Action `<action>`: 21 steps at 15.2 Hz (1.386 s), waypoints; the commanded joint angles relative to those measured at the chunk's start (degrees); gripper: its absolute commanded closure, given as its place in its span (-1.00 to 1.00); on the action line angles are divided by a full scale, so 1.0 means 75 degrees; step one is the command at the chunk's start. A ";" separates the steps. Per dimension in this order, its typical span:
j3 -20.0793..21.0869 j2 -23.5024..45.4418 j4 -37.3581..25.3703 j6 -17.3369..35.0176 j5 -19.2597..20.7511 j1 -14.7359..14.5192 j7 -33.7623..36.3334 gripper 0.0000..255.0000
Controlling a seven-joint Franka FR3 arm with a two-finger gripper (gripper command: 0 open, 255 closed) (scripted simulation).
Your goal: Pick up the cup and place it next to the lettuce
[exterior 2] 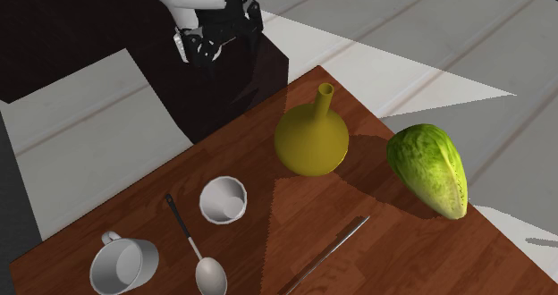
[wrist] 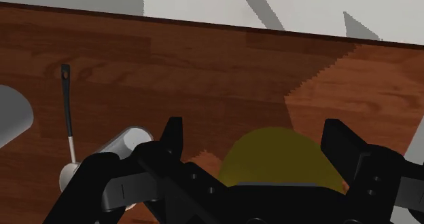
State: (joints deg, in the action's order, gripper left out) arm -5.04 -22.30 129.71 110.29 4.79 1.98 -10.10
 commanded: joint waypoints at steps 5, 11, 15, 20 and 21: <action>-0.0284 0.1633 -0.0811 0.0905 0.0146 0.0161 -0.0296 -1.00; -0.0492 0.3279 -0.1893 0.1547 0.0143 0.0323 -0.0566 -1.00; -0.0589 0.4407 -0.2816 0.1806 0.0076 0.0459 -0.0752 -1.00; -0.0626 0.5132 -0.3321 0.2057 0.0015 0.0567 -0.0857 -1.00; -0.0626 0.5184 -0.3287 0.2143 0.0009 0.0576 -0.0861 -1.00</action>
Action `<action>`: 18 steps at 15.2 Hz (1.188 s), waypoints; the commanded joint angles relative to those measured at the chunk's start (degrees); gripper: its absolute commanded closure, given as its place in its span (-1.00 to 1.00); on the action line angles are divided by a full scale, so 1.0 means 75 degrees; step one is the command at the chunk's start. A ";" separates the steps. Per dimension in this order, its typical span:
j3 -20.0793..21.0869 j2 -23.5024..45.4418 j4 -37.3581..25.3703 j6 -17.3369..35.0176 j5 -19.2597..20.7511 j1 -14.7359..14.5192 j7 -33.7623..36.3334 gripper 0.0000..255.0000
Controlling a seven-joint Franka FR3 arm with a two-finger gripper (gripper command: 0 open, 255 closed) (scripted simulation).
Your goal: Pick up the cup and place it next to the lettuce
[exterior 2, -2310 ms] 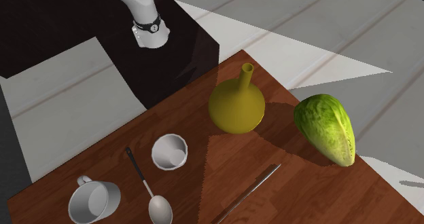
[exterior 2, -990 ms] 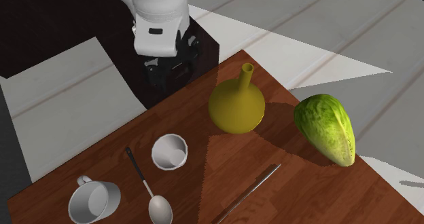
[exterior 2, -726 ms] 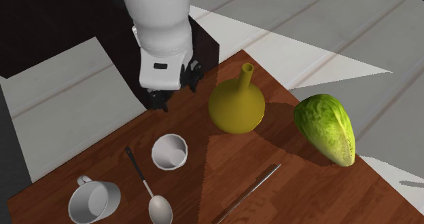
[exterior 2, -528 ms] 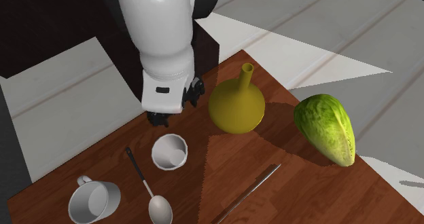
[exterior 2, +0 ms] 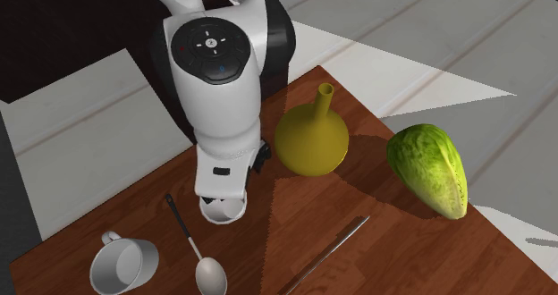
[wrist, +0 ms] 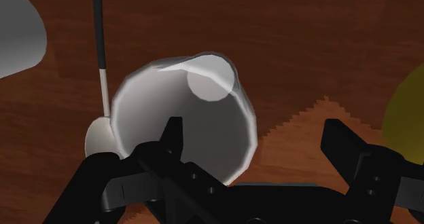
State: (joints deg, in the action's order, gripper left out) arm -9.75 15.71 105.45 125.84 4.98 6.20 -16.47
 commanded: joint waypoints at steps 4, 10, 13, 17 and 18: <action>0.0000 0.0367 0.0080 0.0454 -0.0047 0.0054 -0.0030 -1.00; 0.0000 0.0367 0.0080 0.0454 -0.0047 0.0055 -0.0030 -1.00; 0.0000 0.0367 0.0080 0.0453 -0.0047 0.0055 -0.0030 1.00; 0.0000 0.0367 0.0080 0.0453 -0.0047 0.0055 -0.0030 1.00; 0.0001 0.0366 0.0081 0.0453 -0.0046 0.0053 -0.0029 1.00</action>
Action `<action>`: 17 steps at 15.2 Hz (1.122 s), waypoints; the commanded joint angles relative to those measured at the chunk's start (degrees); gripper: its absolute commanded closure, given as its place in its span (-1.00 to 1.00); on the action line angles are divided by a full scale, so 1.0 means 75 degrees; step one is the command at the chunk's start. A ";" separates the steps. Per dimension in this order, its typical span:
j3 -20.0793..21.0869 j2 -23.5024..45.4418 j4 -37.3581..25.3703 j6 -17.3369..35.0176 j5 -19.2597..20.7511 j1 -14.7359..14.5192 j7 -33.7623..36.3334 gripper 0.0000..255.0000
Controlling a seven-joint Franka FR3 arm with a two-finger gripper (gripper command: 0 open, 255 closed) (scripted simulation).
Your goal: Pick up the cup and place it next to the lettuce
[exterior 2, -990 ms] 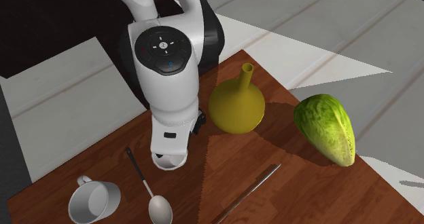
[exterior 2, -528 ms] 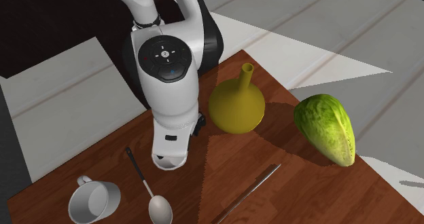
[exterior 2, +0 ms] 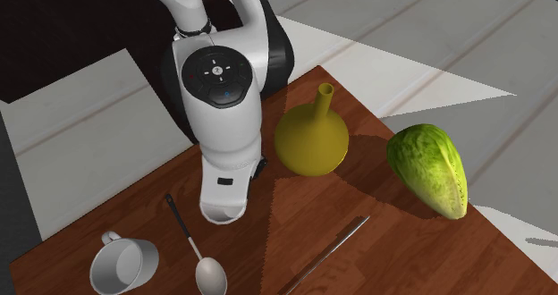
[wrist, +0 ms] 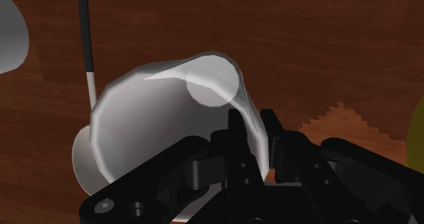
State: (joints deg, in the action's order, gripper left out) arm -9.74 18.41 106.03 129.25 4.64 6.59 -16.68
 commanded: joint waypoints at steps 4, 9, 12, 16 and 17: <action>-0.0001 0.0006 0.0003 -0.0001 -0.0001 0.0003 -0.0002 1.00; -0.0009 -0.0217 -0.0220 -0.0443 0.0013 -0.0010 -0.0031 1.00; -0.0012 -0.0334 -0.0375 -0.0714 0.0020 -0.0017 -0.0050 1.00; -0.0016 -0.0471 -0.0607 -0.1081 0.0026 -0.0024 -0.0077 1.00; -0.0016 -0.0502 -0.0669 -0.1173 0.0027 -0.0026 -0.0084 1.00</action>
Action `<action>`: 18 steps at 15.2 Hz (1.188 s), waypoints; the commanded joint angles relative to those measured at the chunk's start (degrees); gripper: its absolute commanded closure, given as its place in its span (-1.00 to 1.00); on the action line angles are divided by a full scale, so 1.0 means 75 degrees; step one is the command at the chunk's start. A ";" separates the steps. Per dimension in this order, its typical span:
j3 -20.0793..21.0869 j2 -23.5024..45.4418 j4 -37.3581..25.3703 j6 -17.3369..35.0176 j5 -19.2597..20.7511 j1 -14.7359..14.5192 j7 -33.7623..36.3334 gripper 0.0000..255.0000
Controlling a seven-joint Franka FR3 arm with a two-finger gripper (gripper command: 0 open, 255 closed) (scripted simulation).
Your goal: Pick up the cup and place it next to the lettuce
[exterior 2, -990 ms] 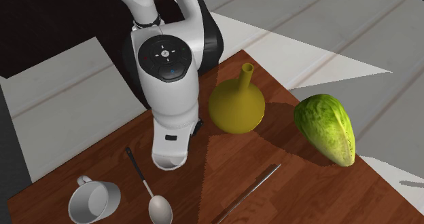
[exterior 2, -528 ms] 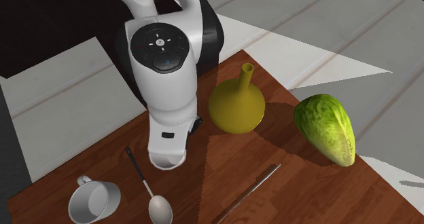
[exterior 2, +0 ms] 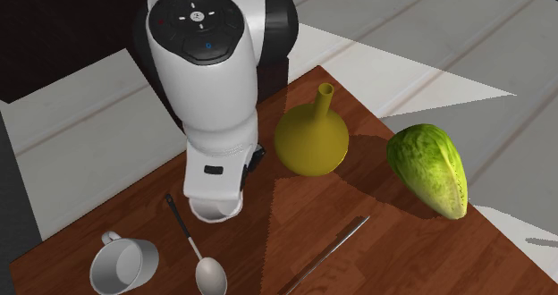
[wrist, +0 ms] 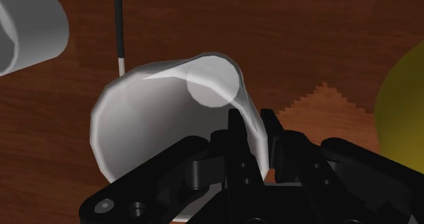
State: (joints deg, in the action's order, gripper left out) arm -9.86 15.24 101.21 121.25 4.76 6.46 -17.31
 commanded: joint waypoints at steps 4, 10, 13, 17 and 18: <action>-0.0003 -0.0186 -0.0295 -0.0480 0.0012 -0.0014 -0.0029 1.00; -0.0005 -0.0302 -0.0758 -0.1055 0.0010 -0.0019 -0.0077 1.00; -0.0006 -0.0338 -0.1017 -0.1349 0.0006 -0.0020 -0.0104 1.00; -0.0007 -0.0362 -0.1395 -0.1749 -0.0003 -0.0019 -0.0142 1.00; -0.0008 -0.0364 -0.1495 -0.1851 -0.0005 -0.0018 -0.0151 1.00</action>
State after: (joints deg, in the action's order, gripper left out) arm -9.91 12.42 90.97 108.26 4.76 6.31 -18.37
